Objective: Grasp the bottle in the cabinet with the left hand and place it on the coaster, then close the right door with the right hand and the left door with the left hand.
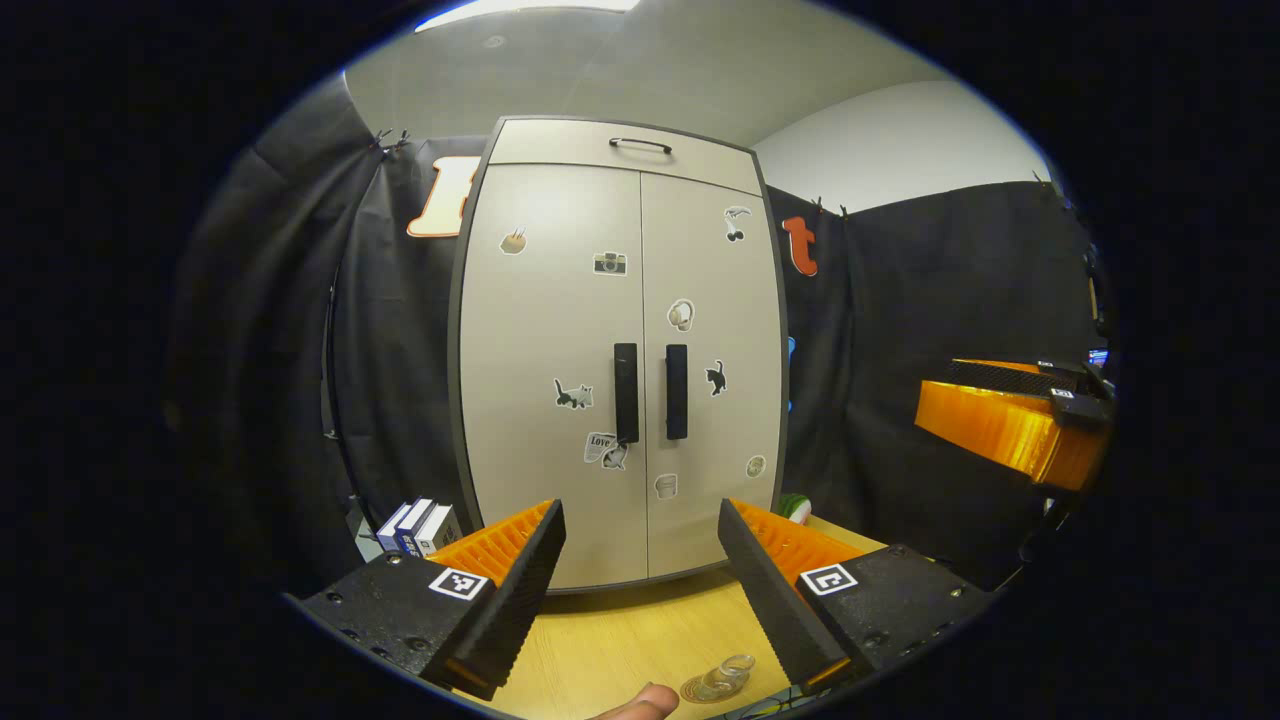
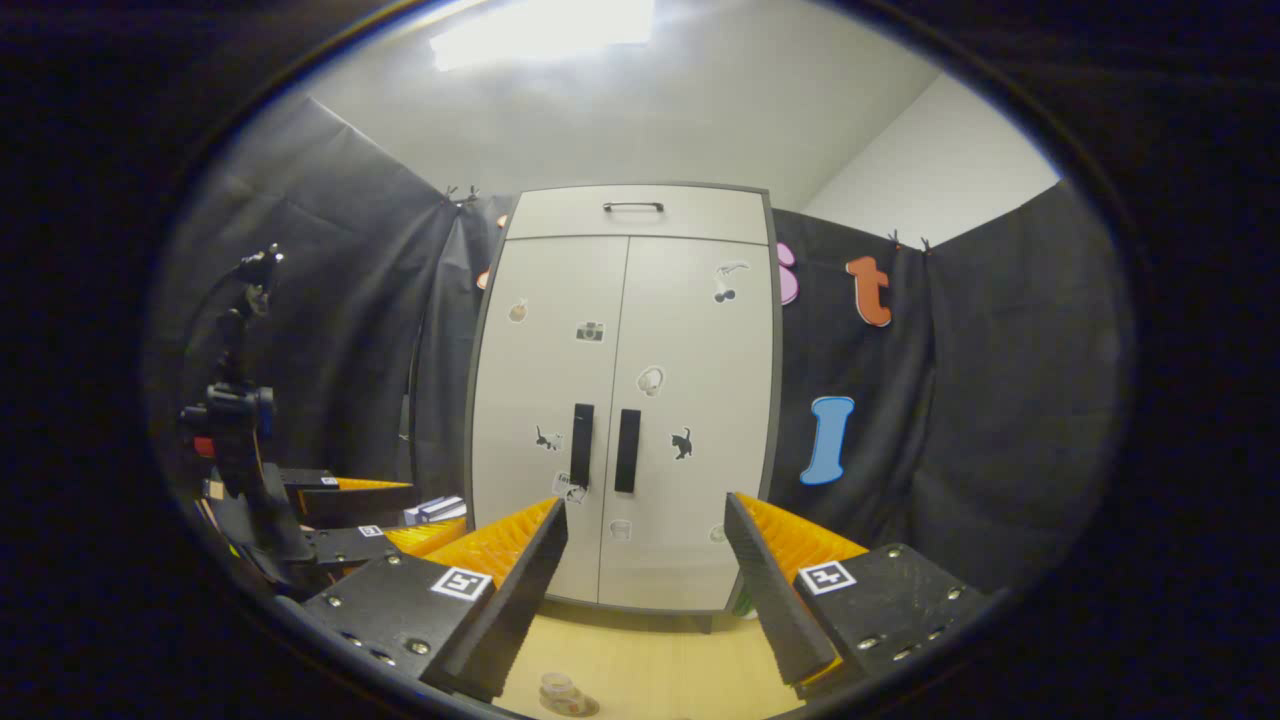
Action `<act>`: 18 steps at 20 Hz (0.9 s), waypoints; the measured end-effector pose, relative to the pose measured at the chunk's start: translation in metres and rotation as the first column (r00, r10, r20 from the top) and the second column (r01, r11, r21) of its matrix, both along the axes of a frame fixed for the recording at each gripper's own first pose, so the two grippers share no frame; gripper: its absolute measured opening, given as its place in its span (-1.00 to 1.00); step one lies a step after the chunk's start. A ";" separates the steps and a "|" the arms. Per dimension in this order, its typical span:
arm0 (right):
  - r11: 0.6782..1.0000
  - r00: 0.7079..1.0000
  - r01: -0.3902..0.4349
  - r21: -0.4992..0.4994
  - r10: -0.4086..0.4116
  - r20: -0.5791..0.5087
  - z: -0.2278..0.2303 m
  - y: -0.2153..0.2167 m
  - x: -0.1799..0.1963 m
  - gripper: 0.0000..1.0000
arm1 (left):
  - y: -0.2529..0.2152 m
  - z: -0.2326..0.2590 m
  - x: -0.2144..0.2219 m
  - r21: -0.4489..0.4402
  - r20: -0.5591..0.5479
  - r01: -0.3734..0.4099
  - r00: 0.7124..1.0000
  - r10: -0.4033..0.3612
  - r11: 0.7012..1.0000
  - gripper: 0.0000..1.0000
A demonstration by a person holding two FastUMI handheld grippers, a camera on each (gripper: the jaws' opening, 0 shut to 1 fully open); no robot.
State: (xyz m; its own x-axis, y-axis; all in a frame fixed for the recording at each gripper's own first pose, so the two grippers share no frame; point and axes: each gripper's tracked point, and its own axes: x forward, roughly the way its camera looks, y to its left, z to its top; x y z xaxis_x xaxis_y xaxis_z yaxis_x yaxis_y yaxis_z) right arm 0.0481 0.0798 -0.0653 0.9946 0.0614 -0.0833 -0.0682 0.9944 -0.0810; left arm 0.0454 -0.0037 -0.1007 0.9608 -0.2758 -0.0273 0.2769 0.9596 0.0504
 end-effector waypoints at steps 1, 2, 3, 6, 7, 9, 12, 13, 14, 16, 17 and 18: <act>1.000 1.000 -0.002 -0.007 0.002 -0.004 -0.004 -0.004 0.003 0.92 | -0.001 0.000 0.002 0.007 0.002 -0.006 1.000 0.006 1.000 0.95; 1.000 1.000 0.003 -0.013 -0.003 -0.010 -0.006 -0.009 0.006 0.86 | -0.004 -0.002 0.005 0.013 0.000 -0.011 1.000 0.011 1.000 0.95; 1.000 1.000 0.006 -0.014 -0.006 -0.017 -0.009 -0.013 0.009 0.89 | -0.008 -0.003 0.007 0.015 -0.003 -0.014 1.000 0.014 1.000 0.95; 1.000 0.999 0.025 0.005 -0.025 -0.042 -0.017 -0.028 0.016 0.92 | -0.022 -0.007 0.012 0.020 -0.017 -0.012 1.000 0.013 1.000 0.95; 0.999 0.998 0.028 0.016 -0.027 -0.048 -0.018 -0.033 0.018 0.92 | -0.026 -0.007 0.014 0.027 -0.017 -0.015 1.000 0.015 1.000 0.95; 0.999 0.998 0.020 0.038 -0.018 -0.055 -0.020 -0.038 0.022 0.86 | -0.034 -0.004 0.018 0.036 -0.006 -0.019 1.000 0.019 0.999 0.95; 0.997 0.999 0.010 0.081 -0.006 -0.047 -0.017 -0.046 0.026 0.92 | -0.041 0.000 0.024 0.029 0.002 -0.030 1.000 0.030 0.999 0.95; 0.996 0.999 -0.001 0.092 0.006 -0.046 -0.017 -0.047 0.028 0.92 | -0.043 0.000 0.025 0.025 0.003 -0.032 0.999 0.032 0.999 0.94; 0.995 0.999 -0.009 0.100 0.013 -0.043 -0.017 -0.048 0.030 0.92 | -0.044 0.001 0.026 0.024 0.005 -0.037 0.999 0.037 0.999 0.95; 0.993 0.999 -0.007 0.118 0.013 -0.047 -0.018 -0.053 0.034 0.92 | -0.043 0.000 0.028 0.030 0.004 -0.052 0.999 0.051 0.998 0.95; 0.992 0.999 -0.001 0.126 0.007 -0.053 -0.018 -0.055 0.036 0.92 | -0.044 -0.001 0.029 0.032 0.003 -0.058 0.998 0.058 0.998 0.95; 0.991 0.998 -0.001 0.131 0.008 -0.056 -0.019 -0.056 0.037 0.92 | -0.045 -0.001 0.029 0.031 0.002 -0.060 0.998 0.060 0.998 0.95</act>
